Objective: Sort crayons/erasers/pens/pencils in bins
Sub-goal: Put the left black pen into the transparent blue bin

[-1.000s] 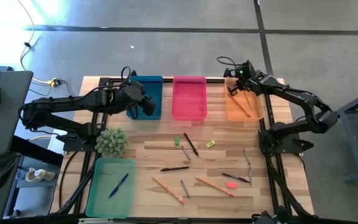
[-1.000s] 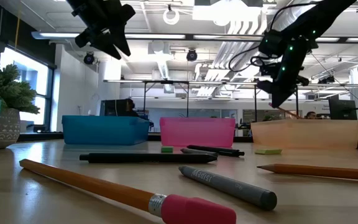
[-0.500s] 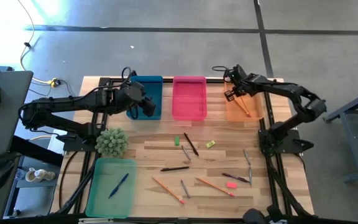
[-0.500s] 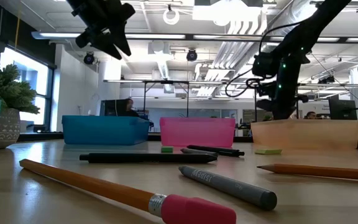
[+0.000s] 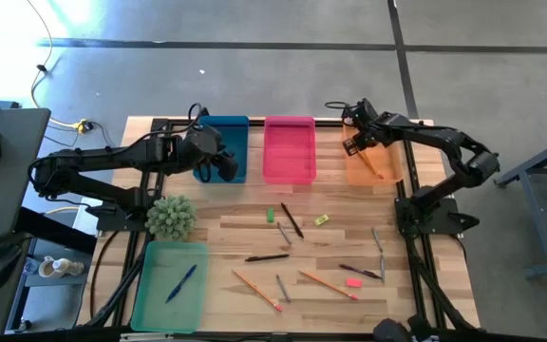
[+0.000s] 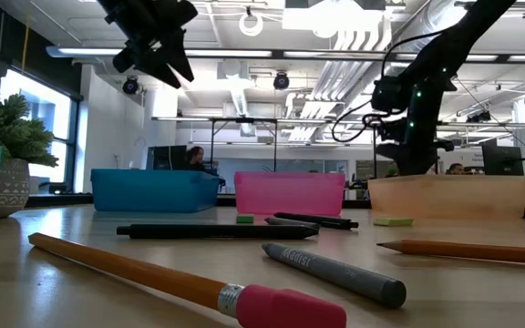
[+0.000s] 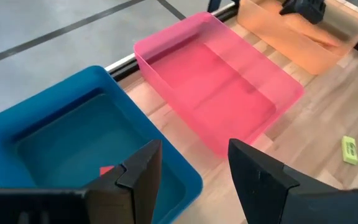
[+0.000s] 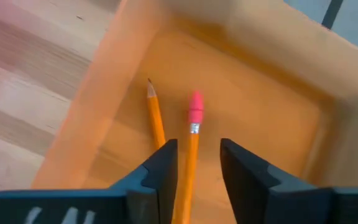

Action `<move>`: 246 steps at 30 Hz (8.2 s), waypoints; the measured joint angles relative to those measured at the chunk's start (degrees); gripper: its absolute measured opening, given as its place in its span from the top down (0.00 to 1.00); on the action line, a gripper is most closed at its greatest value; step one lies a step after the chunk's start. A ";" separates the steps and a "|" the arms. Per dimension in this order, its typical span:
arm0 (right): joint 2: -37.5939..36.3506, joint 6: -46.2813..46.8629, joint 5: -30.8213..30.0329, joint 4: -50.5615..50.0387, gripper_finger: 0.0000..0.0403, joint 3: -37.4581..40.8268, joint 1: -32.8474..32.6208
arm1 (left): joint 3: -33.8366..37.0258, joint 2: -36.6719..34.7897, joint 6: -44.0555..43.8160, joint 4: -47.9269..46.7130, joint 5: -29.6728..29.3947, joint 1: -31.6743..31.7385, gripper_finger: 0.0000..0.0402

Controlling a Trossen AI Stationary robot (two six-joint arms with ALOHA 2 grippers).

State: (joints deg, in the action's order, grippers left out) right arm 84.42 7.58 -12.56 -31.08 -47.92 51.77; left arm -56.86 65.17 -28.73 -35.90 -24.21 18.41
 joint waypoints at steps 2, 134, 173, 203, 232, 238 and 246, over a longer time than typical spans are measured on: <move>-1.37 0.29 2.00 -0.01 0.71 0.00 0.00 | 0.00 0.00 -0.37 -0.43 0.68 -0.02 0.57; -21.38 44.84 -3.80 -11.13 0.71 -0.02 -47.63 | -10.37 46.34 -2.86 5.06 12.81 -36.74 0.75; -21.37 40.96 -3.54 -11.22 0.71 -0.02 -47.63 | -10.05 33.32 -9.14 -2.23 14.07 -38.39 0.97; -21.37 40.99 -3.54 -11.26 0.71 -0.02 -47.63 | -10.16 27.61 -20.61 -7.53 13.18 -39.77 0.88; -21.39 40.97 -3.56 -11.41 0.71 -0.02 -47.64 | -10.21 39.09 -19.67 5.45 18.61 -40.61 0.60; -21.39 40.80 -3.56 -11.53 0.71 -0.02 -47.65 | -10.21 40.75 -19.56 7.09 19.08 -40.62 0.60; -21.39 40.78 -3.56 -11.59 0.71 -0.02 -47.63 | -10.21 42.90 -19.52 7.41 19.04 -40.61 0.60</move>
State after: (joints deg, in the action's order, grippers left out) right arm 63.02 48.36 -16.12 -42.68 -47.94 4.14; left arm -67.07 108.07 -48.25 -28.49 -5.17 -22.20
